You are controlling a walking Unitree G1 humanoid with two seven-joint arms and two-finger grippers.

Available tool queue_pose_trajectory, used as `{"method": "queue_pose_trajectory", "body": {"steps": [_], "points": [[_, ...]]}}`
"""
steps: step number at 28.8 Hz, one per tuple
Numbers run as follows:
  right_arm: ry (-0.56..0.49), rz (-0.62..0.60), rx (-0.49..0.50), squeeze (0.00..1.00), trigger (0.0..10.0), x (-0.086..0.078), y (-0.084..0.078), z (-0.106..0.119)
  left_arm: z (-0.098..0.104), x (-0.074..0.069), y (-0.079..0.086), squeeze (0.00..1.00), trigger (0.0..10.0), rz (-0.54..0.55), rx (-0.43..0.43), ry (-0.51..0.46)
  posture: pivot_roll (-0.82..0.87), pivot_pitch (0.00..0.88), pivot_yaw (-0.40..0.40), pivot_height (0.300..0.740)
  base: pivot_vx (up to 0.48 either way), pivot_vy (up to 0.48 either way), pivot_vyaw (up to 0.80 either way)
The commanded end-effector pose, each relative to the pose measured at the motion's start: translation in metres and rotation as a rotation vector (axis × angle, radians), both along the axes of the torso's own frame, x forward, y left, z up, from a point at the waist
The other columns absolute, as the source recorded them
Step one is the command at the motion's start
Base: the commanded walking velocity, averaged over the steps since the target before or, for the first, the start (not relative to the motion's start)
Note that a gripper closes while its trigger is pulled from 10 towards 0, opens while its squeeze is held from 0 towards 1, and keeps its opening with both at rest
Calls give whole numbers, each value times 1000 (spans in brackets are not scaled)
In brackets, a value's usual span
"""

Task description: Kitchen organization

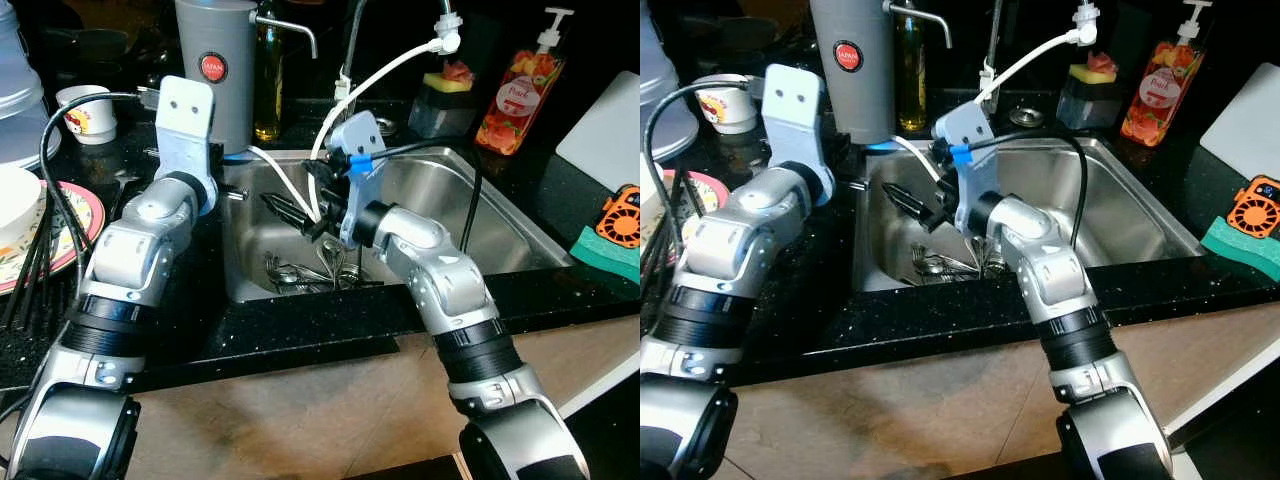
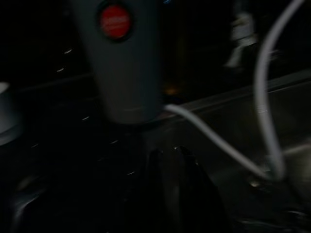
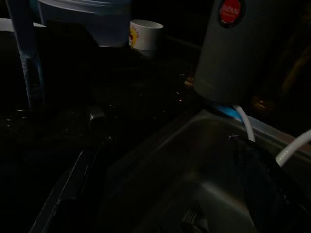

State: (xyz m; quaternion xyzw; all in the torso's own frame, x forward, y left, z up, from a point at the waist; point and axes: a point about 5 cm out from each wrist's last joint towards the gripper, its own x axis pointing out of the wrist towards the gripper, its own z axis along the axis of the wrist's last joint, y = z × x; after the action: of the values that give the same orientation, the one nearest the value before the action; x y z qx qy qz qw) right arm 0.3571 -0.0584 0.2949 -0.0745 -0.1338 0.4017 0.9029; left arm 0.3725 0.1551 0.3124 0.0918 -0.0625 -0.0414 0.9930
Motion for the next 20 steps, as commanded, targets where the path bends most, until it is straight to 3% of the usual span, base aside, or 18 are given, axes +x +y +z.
{"method": "queue_pose_trajectory", "body": {"steps": [1,3,7,8,9,11,12,13,15,17,19,20], "points": [[-5,-5,7,0,10000,-1,0,-1,-1,1,9,1000,10000,102,-8,9,-22,125,-43,740,0,0,0],[-1,-14,24,0,10000,0,-1,-1,0,0,19,1000,10000,219,-58,-18,-20,125,-42,740,0,0,0],[-9,-17,27,0,10000,-2,-3,-2,-6,-7,31,1000,10000,321,-88,-29,-19,128,-47,740,0,0,0],[-14,-11,26,0,10000,-2,-4,-2,-7,-10,35,769,10000,338,-80,-37,-19,128,-47,740,0,0,0],[-16,-6,22,0,10000,-3,-4,-4,-10,-13,39,98,10000,357,-76,-43,-17,128,-50,740,0,0,0],[-17,-3,19,0,10000,-4,-4,-5,-11,-14,42,98,10000,370,-73,-46,-17,128,-50,740,0,0,0],[-14,-27,17,0,10000,-3,-6,-8,-16,-14,45,0,10000,366,-61,-11,-16,128,-53,740,0,0,0],[-11,-46,16,0,10000,-2,-7,-10,-20,-13,46,0,10000,361,-53,15,-16,128,-53,740,0,0,0],[-7,-168,72,0,10000,4,-16,-12,-20,-13,41,0,10000,289,-24,-22,-10,127,-53,740,0,0,0],[-7,-168,72,0,10000,4,-16,-12,-20,-13,41,0,10000,289,-24,-22,-10,127,-53,740,0,0,0],[-18,-286,134,0,10000,9,-27,-12,-13,-14,33,0,10000,229,5,-96,-11,126,-44,740,0,0,0],[-18,-286,134,0,10000,9,-27,-12,-13,-14,33,0,10000,229,5,-96,-11,126,-44,740,0,0,0]]}}
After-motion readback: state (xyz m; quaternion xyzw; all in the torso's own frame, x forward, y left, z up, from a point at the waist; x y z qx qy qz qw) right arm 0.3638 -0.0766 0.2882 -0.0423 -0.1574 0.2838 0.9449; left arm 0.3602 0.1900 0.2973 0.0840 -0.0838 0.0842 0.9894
